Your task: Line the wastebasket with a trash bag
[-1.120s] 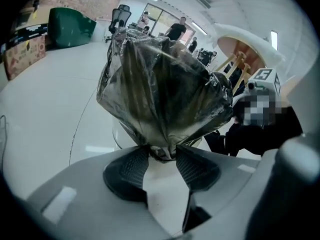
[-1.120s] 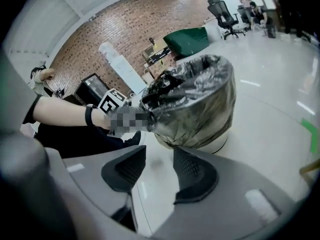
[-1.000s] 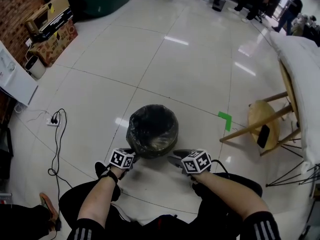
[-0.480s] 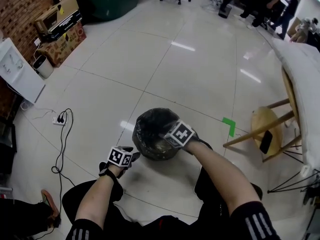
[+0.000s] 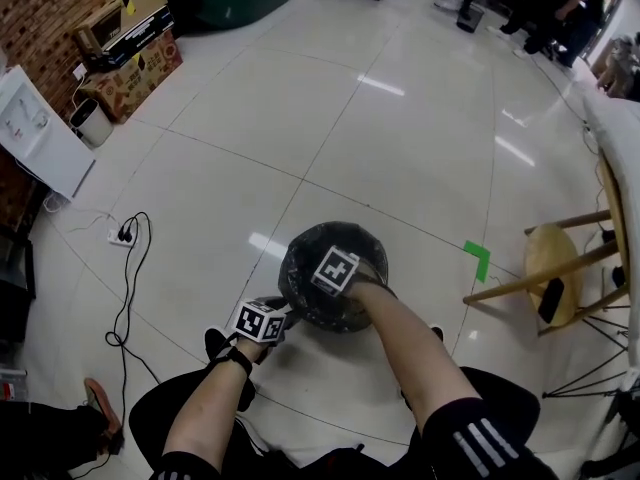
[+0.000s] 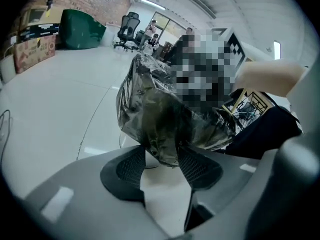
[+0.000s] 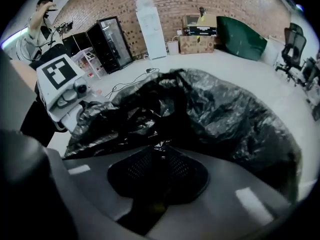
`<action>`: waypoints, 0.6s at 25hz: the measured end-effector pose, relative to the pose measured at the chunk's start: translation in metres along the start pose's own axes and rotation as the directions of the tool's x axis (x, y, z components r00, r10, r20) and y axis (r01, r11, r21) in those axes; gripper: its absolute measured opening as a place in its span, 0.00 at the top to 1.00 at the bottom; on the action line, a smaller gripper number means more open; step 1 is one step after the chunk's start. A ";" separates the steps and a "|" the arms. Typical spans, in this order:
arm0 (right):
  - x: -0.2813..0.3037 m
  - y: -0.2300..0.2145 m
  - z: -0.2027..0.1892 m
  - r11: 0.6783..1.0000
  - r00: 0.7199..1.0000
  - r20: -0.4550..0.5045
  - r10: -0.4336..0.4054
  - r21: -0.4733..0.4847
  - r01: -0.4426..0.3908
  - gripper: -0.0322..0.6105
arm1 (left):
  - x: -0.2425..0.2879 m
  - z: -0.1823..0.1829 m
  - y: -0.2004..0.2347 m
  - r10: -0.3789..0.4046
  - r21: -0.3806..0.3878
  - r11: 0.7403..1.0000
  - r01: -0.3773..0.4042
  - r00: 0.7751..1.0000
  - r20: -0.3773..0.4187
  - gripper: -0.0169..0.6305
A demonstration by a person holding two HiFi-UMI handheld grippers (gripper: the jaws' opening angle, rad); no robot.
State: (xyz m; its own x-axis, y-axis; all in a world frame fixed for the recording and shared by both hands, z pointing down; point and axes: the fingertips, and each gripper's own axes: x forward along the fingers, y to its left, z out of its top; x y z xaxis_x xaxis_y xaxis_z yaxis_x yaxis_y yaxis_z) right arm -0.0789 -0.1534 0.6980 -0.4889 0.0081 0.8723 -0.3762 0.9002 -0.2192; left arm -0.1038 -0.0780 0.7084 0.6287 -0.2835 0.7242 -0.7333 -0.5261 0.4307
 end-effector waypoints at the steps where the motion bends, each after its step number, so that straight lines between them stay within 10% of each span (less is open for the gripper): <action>1: 0.006 -0.006 -0.008 1.000 0.999 -0.035 -0.018 0.001 0.018 0.83 | 0.001 0.003 0.000 -0.003 0.002 1.000 0.003 1.000 0.006 0.66; 15: 0.057 -0.040 -0.047 0.997 0.999 -0.045 -0.004 0.071 0.007 0.82 | 0.008 0.003 0.003 -0.047 0.022 0.999 0.047 0.999 -0.018 0.66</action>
State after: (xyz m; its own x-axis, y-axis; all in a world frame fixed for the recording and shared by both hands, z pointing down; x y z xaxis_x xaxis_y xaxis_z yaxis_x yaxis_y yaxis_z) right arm -0.0548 -0.1688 0.7768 -0.4511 0.0243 0.8921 -0.4348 0.8670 -0.2435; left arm -0.1004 -0.0843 0.7135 0.6574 -0.2442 0.7129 -0.6970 -0.5564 0.4522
